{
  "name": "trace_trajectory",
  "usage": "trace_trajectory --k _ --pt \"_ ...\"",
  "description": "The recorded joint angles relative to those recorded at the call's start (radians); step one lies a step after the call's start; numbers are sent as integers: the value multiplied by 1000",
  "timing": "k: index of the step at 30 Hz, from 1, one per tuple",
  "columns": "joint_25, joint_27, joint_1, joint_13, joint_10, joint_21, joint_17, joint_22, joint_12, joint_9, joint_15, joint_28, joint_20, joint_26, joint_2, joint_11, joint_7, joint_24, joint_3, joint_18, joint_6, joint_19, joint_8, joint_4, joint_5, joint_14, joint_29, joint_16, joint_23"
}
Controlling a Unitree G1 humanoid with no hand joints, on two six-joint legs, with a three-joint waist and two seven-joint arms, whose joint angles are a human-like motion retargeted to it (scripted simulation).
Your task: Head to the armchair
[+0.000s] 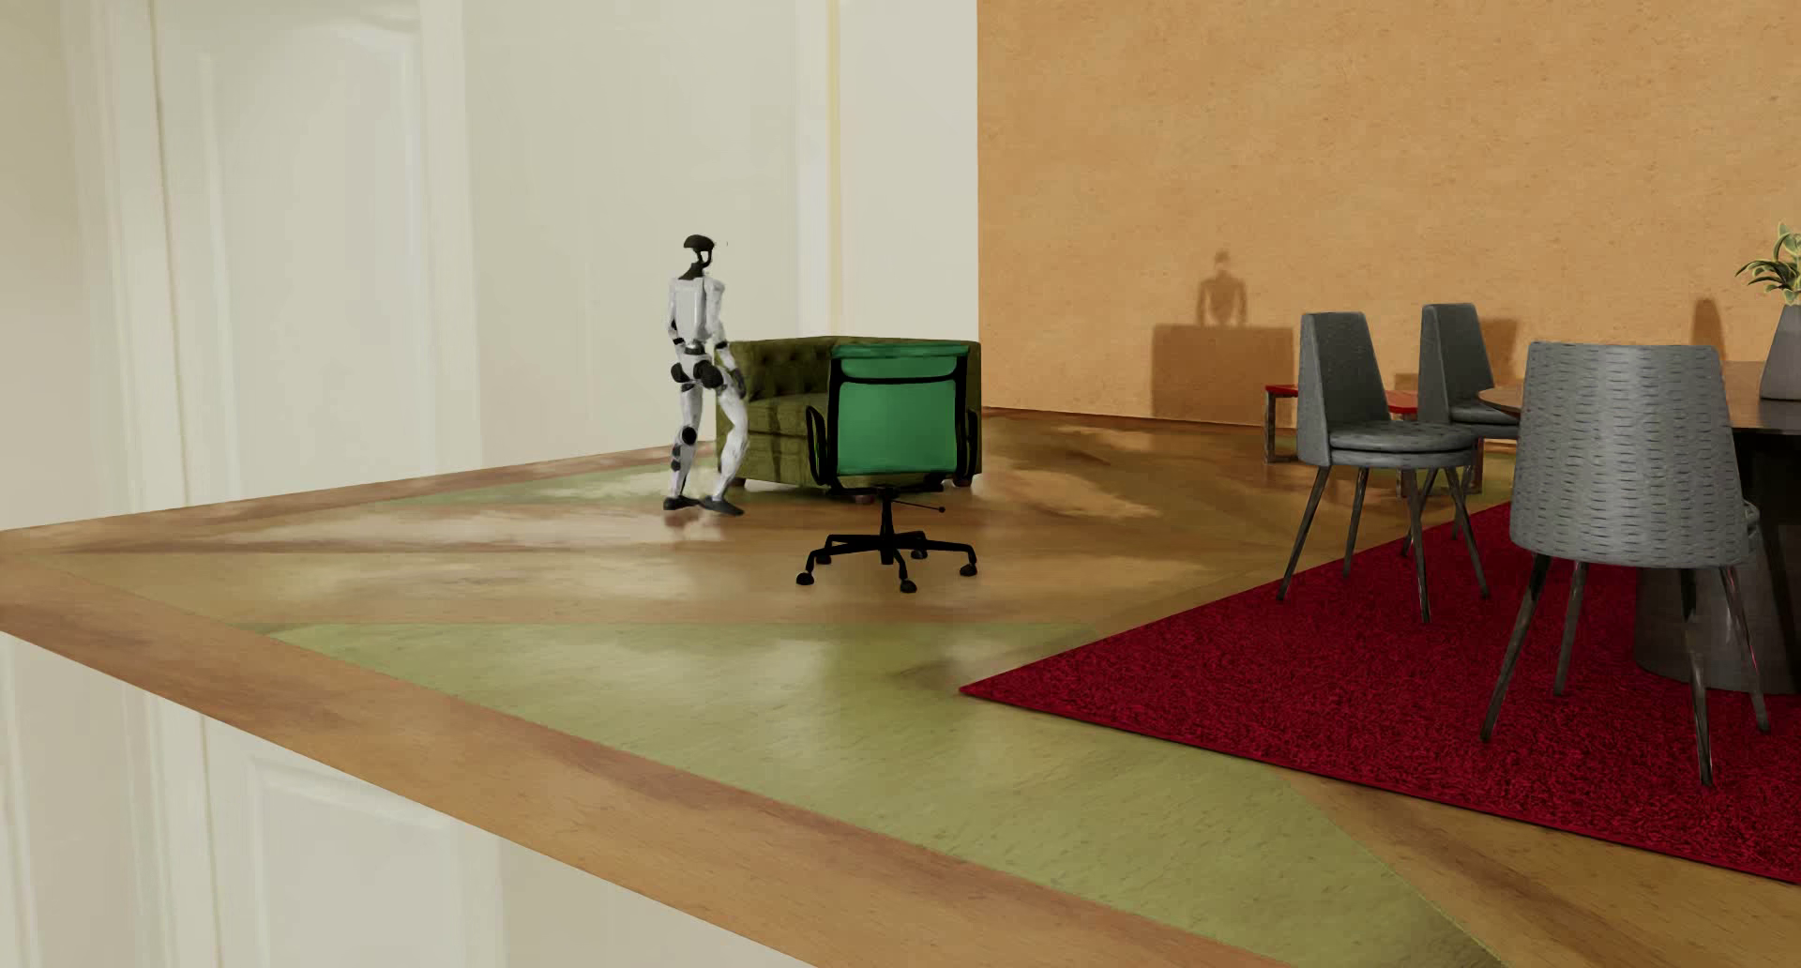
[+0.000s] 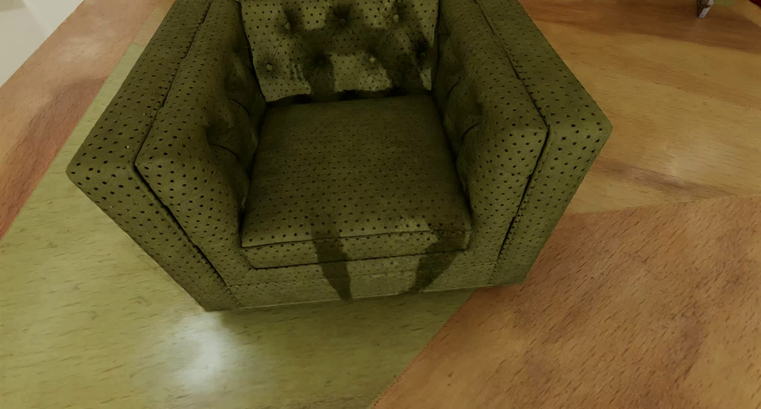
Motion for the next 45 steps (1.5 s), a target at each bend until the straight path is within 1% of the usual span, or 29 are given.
trace_trajectory --k 2,3,4,5,6,7,8,9,12,14,15,18,19,21,23,25,26,28,31,33,34,35,36,37,39,40,41,42,45 --pt "-55 -24 -3 -36 6 53 -18 -13 -55 -1 -36 56 39 22 -55 4 -45 -44 -18 17 -8 -17 290 -32 70 6 111 -10 74" --pt "-88 -41 -5 -51 6 81 -21 -21 -81 -2 -96 81 64 42 -78 -8 -62 -67 -24 23 -11 -42 450 -43 150 12 139 -21 83" --pt "-110 -56 -11 -61 6 93 -17 -32 -103 -4 -162 102 88 58 -84 -32 -73 -92 -26 29 -14 -46 574 -51 238 19 141 -33 70" --pt "-112 -65 -21 -66 5 85 -6 -44 -123 -8 -213 115 103 65 -76 -69 -77 -117 -24 34 -17 -47 623 -56 303 25 121 -45 41" --pt "-102 -72 -30 -69 1 67 10 -56 -138 -13 -242 116 104 60 -61 -110 -80 -137 -20 38 -19 -48 611 -60 349 31 93 -53 3" --pt "-88 -85 -38 -73 -6 55 26 -67 -151 -17 -259 109 89 46 -41 -144 -88 -148 -14 43 -21 -65 545 -65 386 38 66 -54 -34" --pt "-78 -103 -44 -83 -8 59 36 -80 -158 -19 -257 103 62 28 -47 -150 -99 -146 -13 47 -21 -110 572 -71 435 40 48 -52 -61" --pt "-75 -124 -47 -101 -11 79 42 -93 -159 -20 -241 104 32 16 -57 -152 -99 -135 -12 53 -20 -127 599 -73 450 42 43 -47 -75" --pt "-107 -173 -51 -163 25 192 20 -80 -146 -15 -216 65 -16 28 -113 -20 -71 -125 -1 71 -13 -100 610 -75 427 25 100 -78 -83" --pt "-171 -179 -41 -201 44 258 0 -70 -122 -13 -187 10 -10 40 -129 41 -61 -131 6 62 -15 -93 620 -66 430 11 112 -101 -78" --pt "-175 -172 -32 -207 50 250 10 -77 -111 -12 -161 3 -5 48 -130 61 -61 -131 8 58 -16 -82 626 -59 435 7 113 -111 -74" --pt "-92 -170 -13 -179 60 138 45 -76 -65 -8 -137 48 17 59 -156 141 -63 -129 8 52 -20 39 702 -46 464 -3 103 -109 -93" --pt "-90 -170 -13 -168 62 119 39 -66 -52 -8 -169 58 31 69 -163 153 -66 -137 7 50 -21 46 749 -43 483 -4 91 -109 -98" --pt "-108 -159 -17 -145 51 94 24 -32 -41 -11 -243 65 36 82 -160 93 -78 -138 4 43 -24 -37 776 -39 490 4 73 -95 -93" --pt "-104 -148 -21 -124 29 68 16 11 -45 -17 -290 61 -3 83 -129 -54 -101 -93 -2 37 -24 -114 788 -34 504 19 82 -59 -57" --pt "-117 -138 -25 -117 9 78 1 35 -50 -23 -222 43 -19 86 -86 -202 -119 -71 -5 31 -22 -90 823 -30 538 32 114 -32 8" --pt "-138 -134 -23 -119 -8 100 -4 36 -50 -27 -168 42 -16 86 -64 -260 -126 -73 -5 28 -21 -136 814 -25 546 42 134 -22 44" --pt "-171 -126 -19 -117 -35 136 -2 38 -48 -34 -124 57 2 75 -28 -351 -133 -89 -4 22 -14 -151 787 -10 553 59 169 3 90" --pt "-156 -135 -34 -97 -23 133 20 34 -56 -39 -67 76 22 80 16 -461 -137 -101 -5 12 2 -148 773 21 580 63 163 9 76" --pt "-137 -155 -79 -86 39 129 32 9 -68 -37 -43 125 13 52 32 -515 -139 -94 -8 5 11 -148 760 35 594 47 140 8 40" --pt "-132 -159 -121 -86 104 132 38 -12 -79 -33 -44 204 -22 59 26 -519 -138 -43 -10 1 16 -147 752 38 598 32 132 14 22" --pt "-130 -163 -178 -87 200 139 44 -35 -91 -25 -52 290 -55 95 10 -503 -137 12 -13 -1 22 -144 741 41 602 17 125 15 4" --pt "-129 -169 -246 -80 317 147 46 -47 -101 -14 -62 340 -59 135 -6 -481 -129 21 -15 -27 28 -140 729 46 606 23 119 -8 -25" --pt "-123 -180 -305 -75 416 154 44 -62 -106 -4 -72 331 -30 152 -19 -462 -105 -28 -17 -73 36 -134 714 65 610 17 113 -39 -50" --pt "-101 -196 -351 -85 465 173 36 -101 -107 5 -78 228 20 143 -17 -461 -57 -147 -17 -51 51 -119 700 107 620 -63 95 -79 -53" --pt "-98 -187 -333 -91 404 186 33 -110 -104 5 -77 192 7 129 -7 -470 -55 -160 -14 -21 55 -116 703 110 624 -74 92 -87 -38" --pt "-100 -171 -294 -97 299 200 32 -116 -98 3 -78 172 -21 106 3 -476 -61 -154 -11 -30 58 -117 709 110 629 -42 103 -87 -20" --pt "-101 -159 -248 -101 211 211 30 -121 -91 0 -77 155 -48 79 16 -486 -68 -148 -10 -4 59 -121 716 105 631 -9 129 -86 -9" --pt "-58 -185 -136 -84 35 204 16 -80 -96 -9 -74 78 -136 21 52 -502 -67 -144 -16 -9 47 -138 730 82 612 57 208 -77 -15"
